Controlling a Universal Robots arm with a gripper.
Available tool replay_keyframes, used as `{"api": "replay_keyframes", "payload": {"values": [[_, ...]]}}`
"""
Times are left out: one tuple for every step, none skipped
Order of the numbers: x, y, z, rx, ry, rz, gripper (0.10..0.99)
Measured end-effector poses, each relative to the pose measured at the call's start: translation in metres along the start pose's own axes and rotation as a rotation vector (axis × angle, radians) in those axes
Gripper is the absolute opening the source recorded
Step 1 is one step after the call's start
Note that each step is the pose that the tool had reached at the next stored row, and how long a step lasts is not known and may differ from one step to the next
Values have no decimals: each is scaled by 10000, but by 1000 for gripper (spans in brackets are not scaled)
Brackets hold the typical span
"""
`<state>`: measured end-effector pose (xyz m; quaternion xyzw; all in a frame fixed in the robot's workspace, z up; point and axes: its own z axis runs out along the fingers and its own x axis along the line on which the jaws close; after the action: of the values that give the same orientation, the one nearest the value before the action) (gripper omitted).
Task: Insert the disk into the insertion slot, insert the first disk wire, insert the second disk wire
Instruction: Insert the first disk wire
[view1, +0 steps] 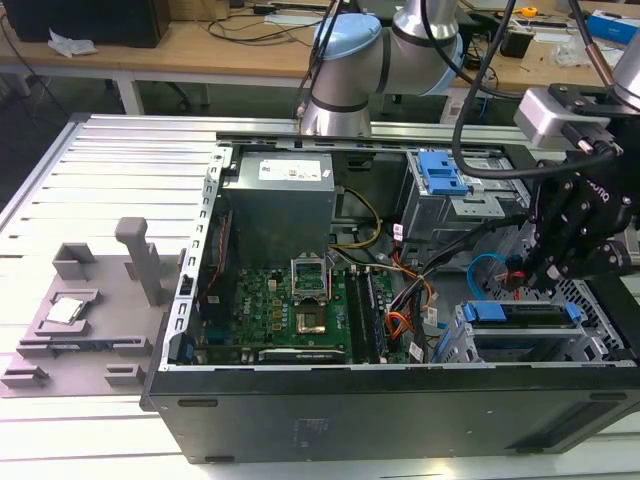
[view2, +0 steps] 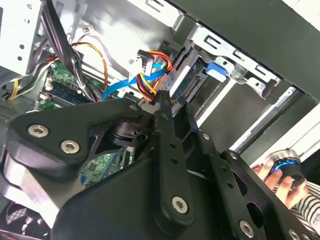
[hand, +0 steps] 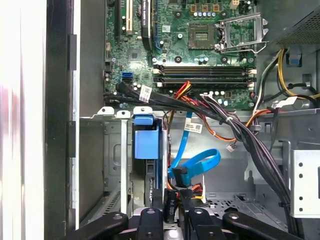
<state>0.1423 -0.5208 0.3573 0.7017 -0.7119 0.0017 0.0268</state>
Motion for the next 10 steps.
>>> {"api": "replay_keyframes", "payload": {"values": [[21, 1, 1, 1, 34, 1, 271], [29, 1, 2, 1, 70, 2, 271], [35, 1, 1, 1, 101, 3, 271], [40, 1, 1, 1, 112, 4, 271], [42, 1, 1, 1, 113, 4, 271], [43, 1, 2, 1, 111, 4, 255], [44, 1, 2, 2, 112, 3, 188], [45, 1, 2, 1, 112, 4, 173], [46, 1, 2, 1, 112, 4, 173], [47, 1, 2, 1, 112, 4, 173]]}}
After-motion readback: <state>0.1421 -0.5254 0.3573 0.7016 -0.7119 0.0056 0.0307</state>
